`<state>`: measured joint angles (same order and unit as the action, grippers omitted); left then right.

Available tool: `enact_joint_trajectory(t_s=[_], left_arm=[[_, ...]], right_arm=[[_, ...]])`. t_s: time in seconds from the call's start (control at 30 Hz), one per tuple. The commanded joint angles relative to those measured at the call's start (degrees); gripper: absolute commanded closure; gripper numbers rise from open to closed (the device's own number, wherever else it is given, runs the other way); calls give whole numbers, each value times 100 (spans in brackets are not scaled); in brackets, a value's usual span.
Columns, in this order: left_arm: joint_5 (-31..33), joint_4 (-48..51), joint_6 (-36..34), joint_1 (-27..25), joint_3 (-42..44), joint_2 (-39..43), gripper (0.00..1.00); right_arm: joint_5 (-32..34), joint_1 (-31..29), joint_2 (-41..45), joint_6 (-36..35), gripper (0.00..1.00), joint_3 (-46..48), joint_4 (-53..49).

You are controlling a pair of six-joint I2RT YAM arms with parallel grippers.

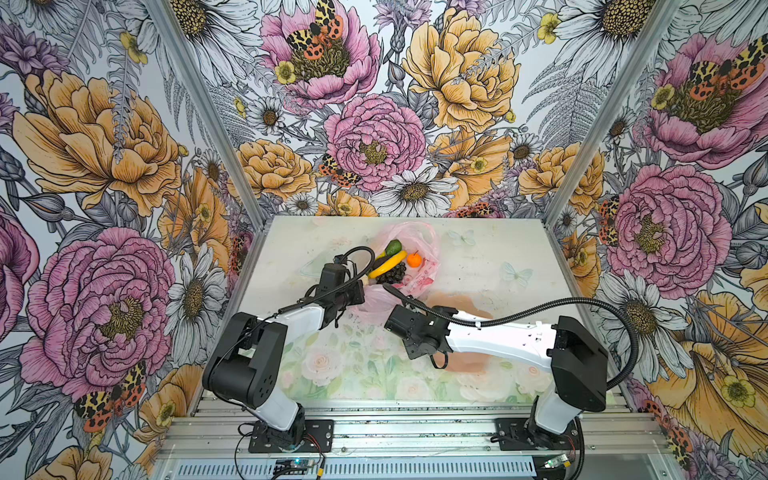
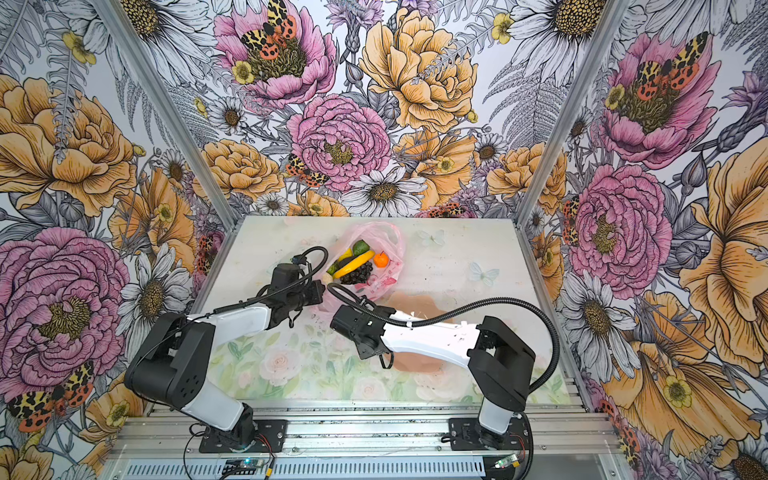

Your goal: Take the fake fruits out of the plastic bag

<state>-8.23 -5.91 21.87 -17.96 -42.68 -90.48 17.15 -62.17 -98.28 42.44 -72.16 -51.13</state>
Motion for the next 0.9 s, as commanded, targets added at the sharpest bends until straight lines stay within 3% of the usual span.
enact_joint_trajectory(t_s=[0.0,0.13,0.6,0.87], left_arm=[[-43,-147,-77,58,75,136,100],[-54,-147,-82,56,75,153,100],[167,36,194,20,313,356,100],[303,236,459,-6,838,758,100]], right_arm=[[-456,-102,-228,45,87,-221,227],[-593,-131,-294,-127,81,-343,235],[-802,201,639,-655,24,-453,327],[-992,921,921,-645,25,-525,930]])
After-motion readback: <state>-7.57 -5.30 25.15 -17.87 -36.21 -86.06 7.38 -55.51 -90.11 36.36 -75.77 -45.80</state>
